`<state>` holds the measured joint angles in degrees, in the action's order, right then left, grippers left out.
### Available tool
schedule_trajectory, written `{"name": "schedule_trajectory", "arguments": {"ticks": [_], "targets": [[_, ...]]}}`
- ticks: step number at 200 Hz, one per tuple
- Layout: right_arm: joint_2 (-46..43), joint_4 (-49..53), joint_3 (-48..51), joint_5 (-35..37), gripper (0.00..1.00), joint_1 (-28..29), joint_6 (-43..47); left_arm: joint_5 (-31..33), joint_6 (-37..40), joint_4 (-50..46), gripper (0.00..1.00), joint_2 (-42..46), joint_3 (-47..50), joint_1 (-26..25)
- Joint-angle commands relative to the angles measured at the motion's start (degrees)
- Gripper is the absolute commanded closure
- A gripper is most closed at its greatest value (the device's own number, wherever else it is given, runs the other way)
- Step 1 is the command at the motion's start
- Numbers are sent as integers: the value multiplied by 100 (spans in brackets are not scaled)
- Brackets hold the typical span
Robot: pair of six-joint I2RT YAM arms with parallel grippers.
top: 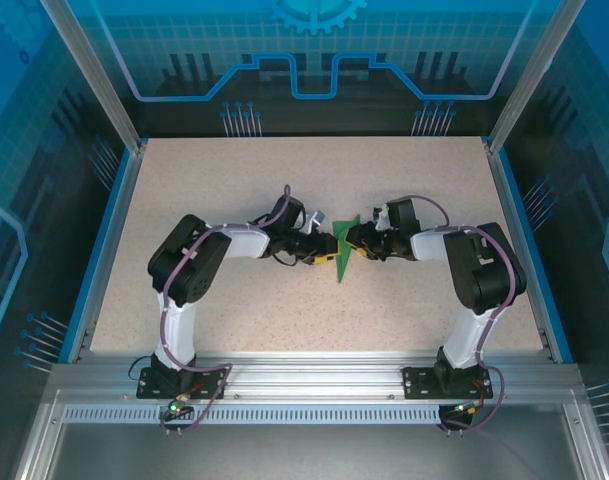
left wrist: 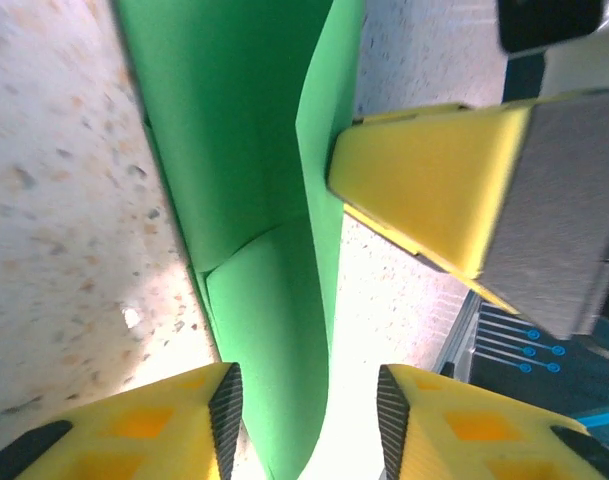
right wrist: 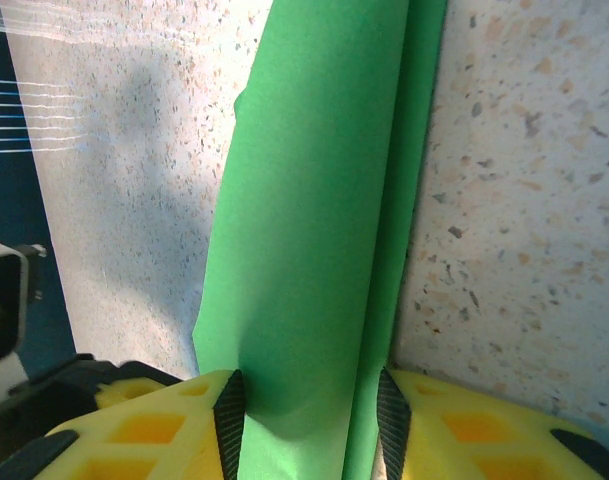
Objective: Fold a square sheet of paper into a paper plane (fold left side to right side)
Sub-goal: Fold the wing for the fifth time at the center of the table.
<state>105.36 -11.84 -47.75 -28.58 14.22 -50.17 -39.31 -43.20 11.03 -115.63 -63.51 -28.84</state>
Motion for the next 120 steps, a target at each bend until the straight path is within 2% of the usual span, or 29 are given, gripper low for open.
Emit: {"name": "schedule_trajectory", "arguments": {"ticks": [1, 120], "targets": [[533, 305, 118, 239, 58, 166, 65, -31, 71, -87, 55, 202, 25, 189], [564, 305, 104, 201, 59, 169, 68, -407, -198, -94, 62, -857, -1063, 241]]}}
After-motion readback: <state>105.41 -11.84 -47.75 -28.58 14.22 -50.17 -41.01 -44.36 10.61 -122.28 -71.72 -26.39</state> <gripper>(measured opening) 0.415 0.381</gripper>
